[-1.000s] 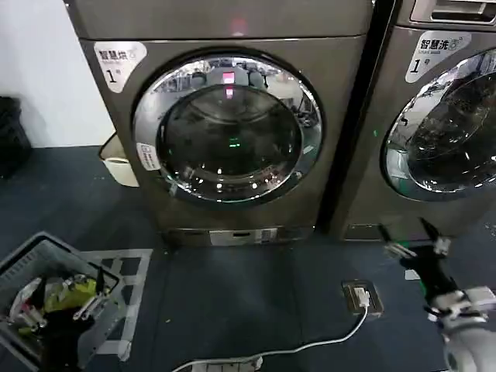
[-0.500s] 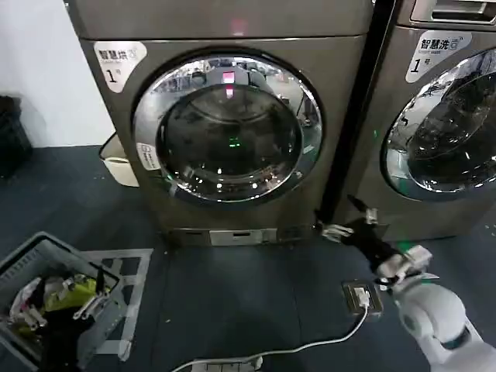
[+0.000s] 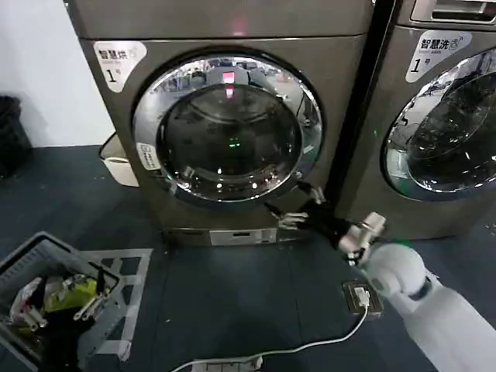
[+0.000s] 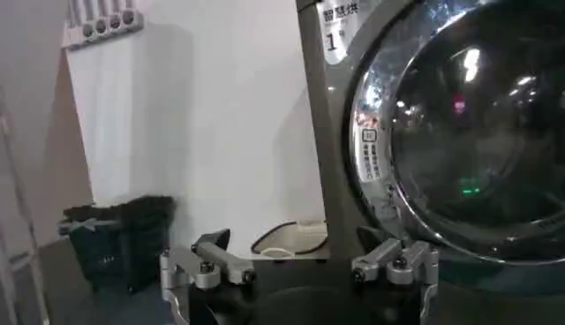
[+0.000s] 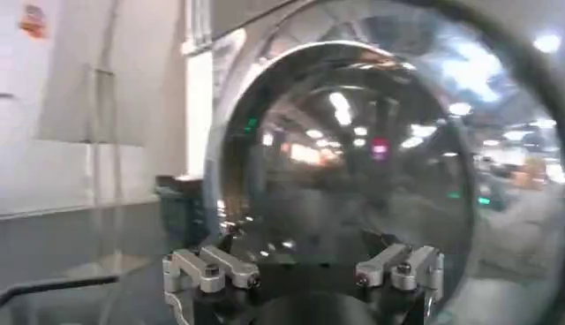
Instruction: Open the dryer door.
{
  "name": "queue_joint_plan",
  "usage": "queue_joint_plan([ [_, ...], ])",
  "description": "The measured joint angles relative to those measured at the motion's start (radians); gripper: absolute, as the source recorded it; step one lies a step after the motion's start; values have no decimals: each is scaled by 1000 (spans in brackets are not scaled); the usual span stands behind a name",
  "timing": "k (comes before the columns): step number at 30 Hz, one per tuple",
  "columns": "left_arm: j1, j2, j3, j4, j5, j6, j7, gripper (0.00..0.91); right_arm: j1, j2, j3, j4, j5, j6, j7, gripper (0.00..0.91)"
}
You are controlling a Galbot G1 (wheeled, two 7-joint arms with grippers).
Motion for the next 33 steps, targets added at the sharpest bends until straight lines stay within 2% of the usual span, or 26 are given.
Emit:
queue_joint_plan([
  [16, 8, -9, 2, -16, 5, 1, 1, 907, 244, 154, -232, -213, -8, 21, -64, 907],
  [33, 14, -14, 9, -21, 13, -2, 2, 907, 403, 296, -364, -392, 6, 43, -77, 907],
])
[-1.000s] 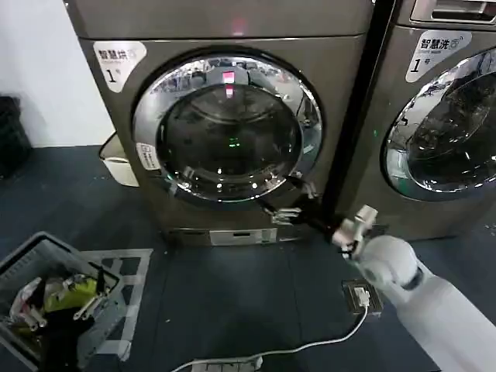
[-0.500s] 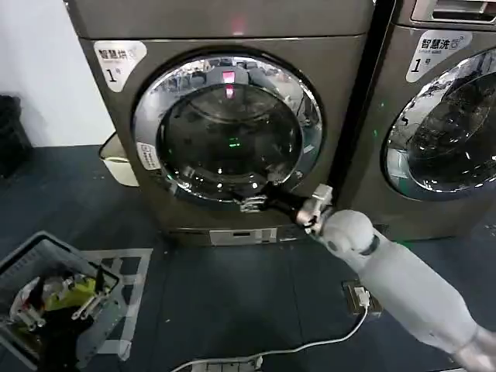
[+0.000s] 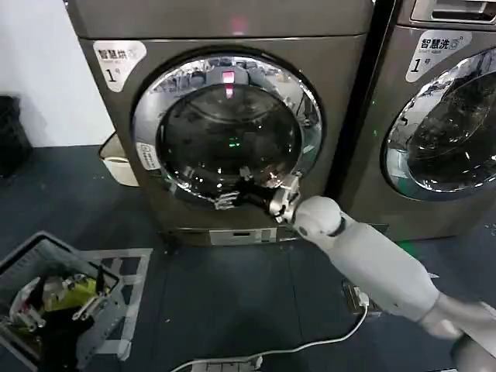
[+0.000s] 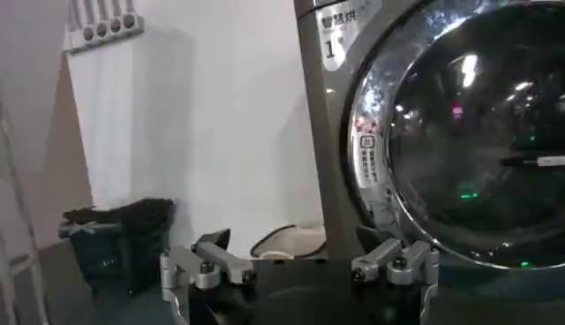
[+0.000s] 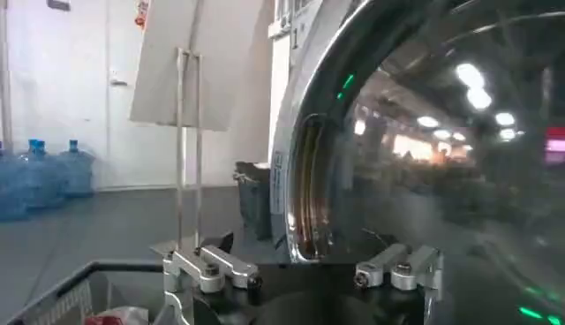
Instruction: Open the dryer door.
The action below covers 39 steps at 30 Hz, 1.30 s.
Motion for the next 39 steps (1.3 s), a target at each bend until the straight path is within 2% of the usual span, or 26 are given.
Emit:
queue_joint_plan([
  [20, 1, -5, 3, -10, 1, -2, 0, 907, 114, 206, -72, -199, -3, 10, -9, 907],
  [39, 2, -4, 5, -16, 1, 0, 1, 907, 163, 335, -89, -367, -13, 14, -45, 907],
])
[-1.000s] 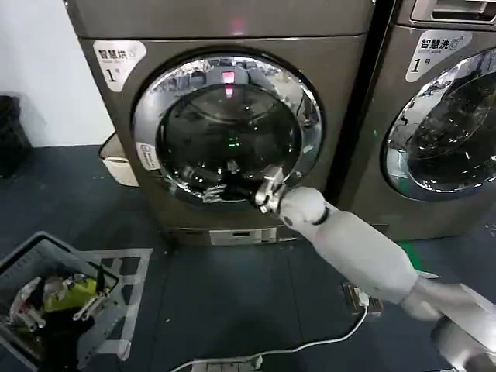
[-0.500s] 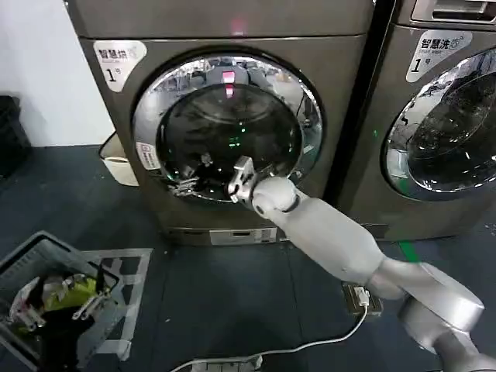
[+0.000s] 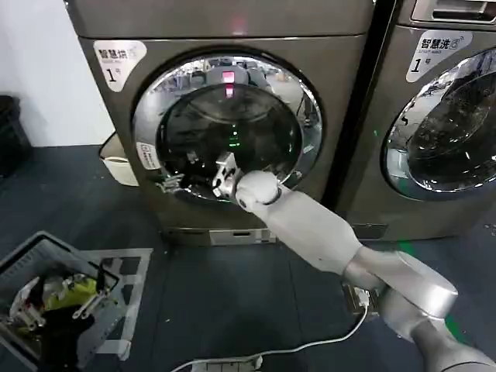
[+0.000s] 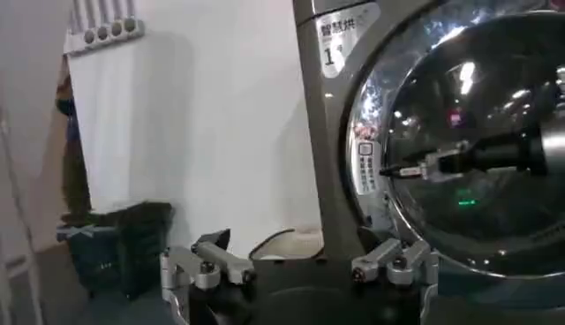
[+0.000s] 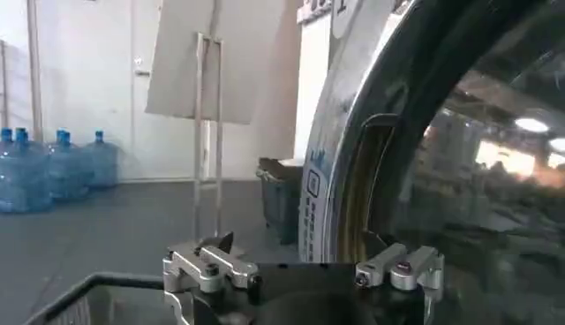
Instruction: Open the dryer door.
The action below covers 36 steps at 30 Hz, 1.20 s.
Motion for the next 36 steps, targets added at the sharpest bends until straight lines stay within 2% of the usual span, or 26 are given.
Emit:
queue_joint_plan([
  [24, 4, 1, 0, -11, -6, -2, 0, 907, 31, 114, 12, -177, -24, 17, -85, 907],
  [36, 3, 0, 0, -11, -6, -2, 0, 907, 33, 116, 16, -192, -26, 21, -131, 907],
])
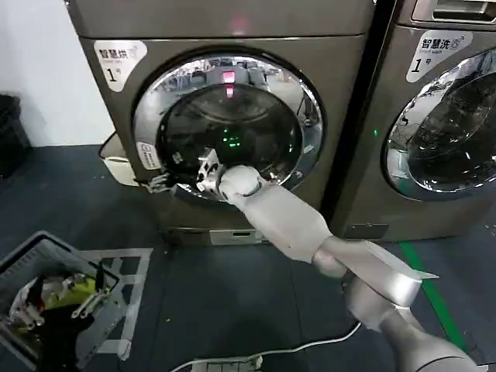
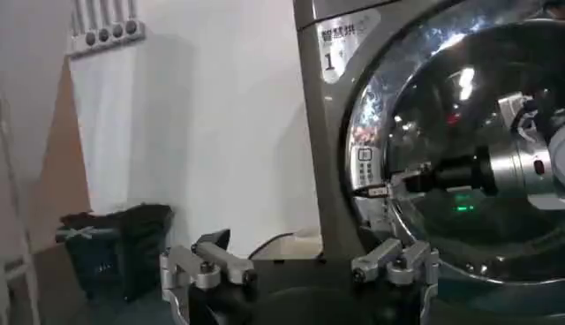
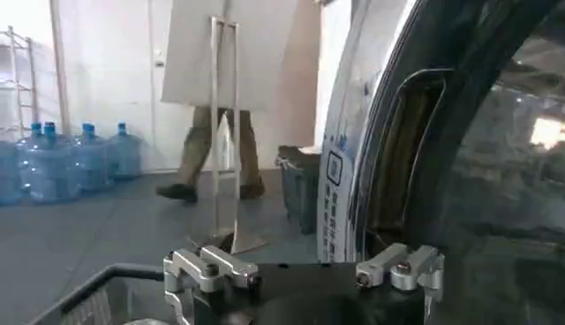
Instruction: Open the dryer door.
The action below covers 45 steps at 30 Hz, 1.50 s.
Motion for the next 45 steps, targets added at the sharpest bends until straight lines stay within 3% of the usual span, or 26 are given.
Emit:
queue_joint_plan([
  [16, -2, 1, -3, 0, -4, 0, 1, 907, 8, -1, -9, 18, 9, 1, -95, 907],
  [26, -31, 10, -27, 9, -29, 46, 34, 907, 18, -88, -62, 153, 90, -29, -126, 907],
  [36, -168, 85, -126, 46, -167, 185, 116, 907, 30, -182, -111, 303, 156, -30, -148, 907],
  [45, -334, 228, -261, 130, -344, 185, 202, 907, 59, -253, -158, 390, 171, -1, -200, 907],
])
